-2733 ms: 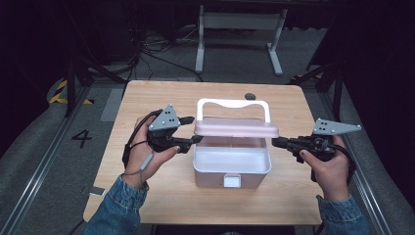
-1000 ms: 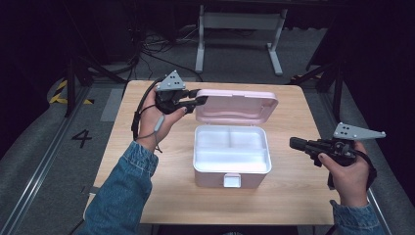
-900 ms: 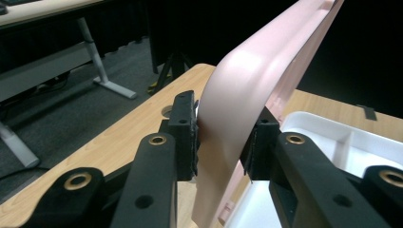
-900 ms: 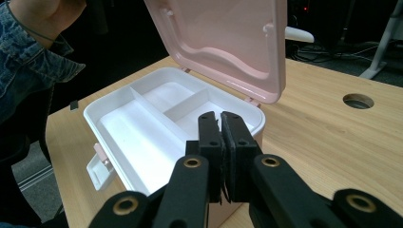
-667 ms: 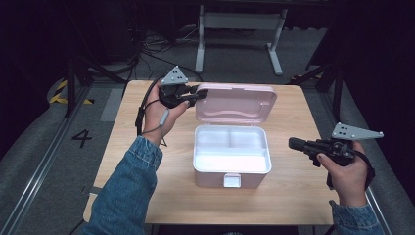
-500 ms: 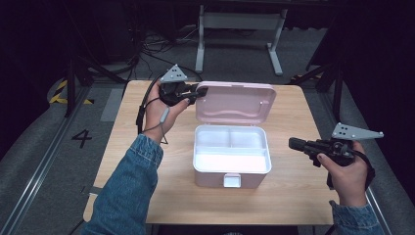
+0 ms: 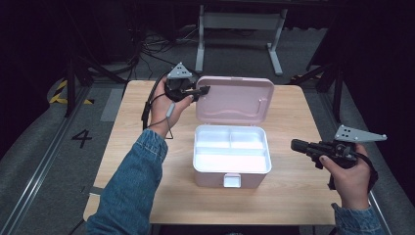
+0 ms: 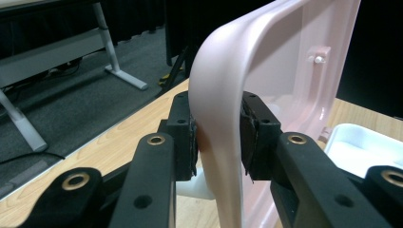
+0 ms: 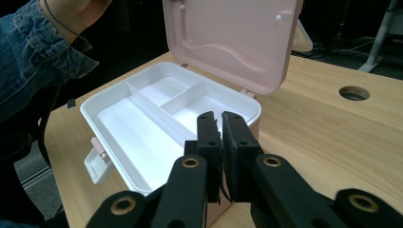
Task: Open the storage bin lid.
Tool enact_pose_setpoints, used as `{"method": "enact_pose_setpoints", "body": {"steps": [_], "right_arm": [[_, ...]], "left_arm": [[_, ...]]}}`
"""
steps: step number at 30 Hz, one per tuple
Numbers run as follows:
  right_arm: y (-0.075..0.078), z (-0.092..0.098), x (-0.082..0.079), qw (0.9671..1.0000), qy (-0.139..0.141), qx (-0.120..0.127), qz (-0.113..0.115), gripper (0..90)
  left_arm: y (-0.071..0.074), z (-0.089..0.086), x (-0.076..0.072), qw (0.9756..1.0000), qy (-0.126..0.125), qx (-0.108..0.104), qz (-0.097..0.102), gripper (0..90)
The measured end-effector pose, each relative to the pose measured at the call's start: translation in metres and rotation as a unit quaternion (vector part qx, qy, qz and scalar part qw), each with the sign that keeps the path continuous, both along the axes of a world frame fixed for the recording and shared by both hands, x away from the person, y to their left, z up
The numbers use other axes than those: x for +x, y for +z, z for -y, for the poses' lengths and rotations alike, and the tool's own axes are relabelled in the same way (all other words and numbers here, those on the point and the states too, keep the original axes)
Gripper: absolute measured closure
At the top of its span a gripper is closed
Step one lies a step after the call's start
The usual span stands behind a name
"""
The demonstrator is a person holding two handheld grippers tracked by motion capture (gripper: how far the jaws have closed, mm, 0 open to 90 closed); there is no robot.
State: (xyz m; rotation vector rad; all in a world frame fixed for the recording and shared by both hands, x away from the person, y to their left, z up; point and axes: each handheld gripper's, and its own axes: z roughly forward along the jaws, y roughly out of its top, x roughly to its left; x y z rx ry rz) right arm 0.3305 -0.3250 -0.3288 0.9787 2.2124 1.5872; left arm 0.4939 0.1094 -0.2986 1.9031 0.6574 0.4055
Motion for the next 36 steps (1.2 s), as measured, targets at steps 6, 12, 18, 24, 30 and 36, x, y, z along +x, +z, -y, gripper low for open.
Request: {"method": "enact_pose_setpoints", "body": {"steps": [6, 12, 18, 24, 30, 36], "right_arm": [[-0.001, 0.003, -0.002, 1.0000, -0.007, 0.001, 0.000, 84.6], [-0.001, 0.005, -0.003, 0.9999, -0.011, 0.001, -0.002, 83.3], [-0.003, 0.004, -0.001, 0.9999, -0.011, -0.002, -0.004, 80.9], [-0.005, 0.005, 0.000, 0.9999, -0.014, -0.003, -0.009, 80.1], [-0.007, 0.005, 0.002, 0.9998, -0.015, -0.005, -0.013, 79.5], [-0.008, 0.005, 0.002, 0.9998, -0.014, -0.005, -0.015, 78.1]], "left_arm": [[-0.009, 0.007, 0.010, 0.9999, 0.000, 0.011, -0.004, 61.8], [-0.015, 0.007, 0.018, 0.9999, 0.004, 0.007, -0.013, 59.1], [-0.023, 0.008, 0.026, 0.9994, 0.014, 0.017, -0.025, 57.1], [-0.029, 0.009, 0.031, 0.9989, 0.021, 0.022, -0.035, 55.4], [-0.038, 0.009, 0.041, 0.9979, 0.024, 0.026, -0.054, 52.9], [-0.047, 0.011, 0.046, 0.9964, 0.030, 0.036, -0.070, 49.5]]}}
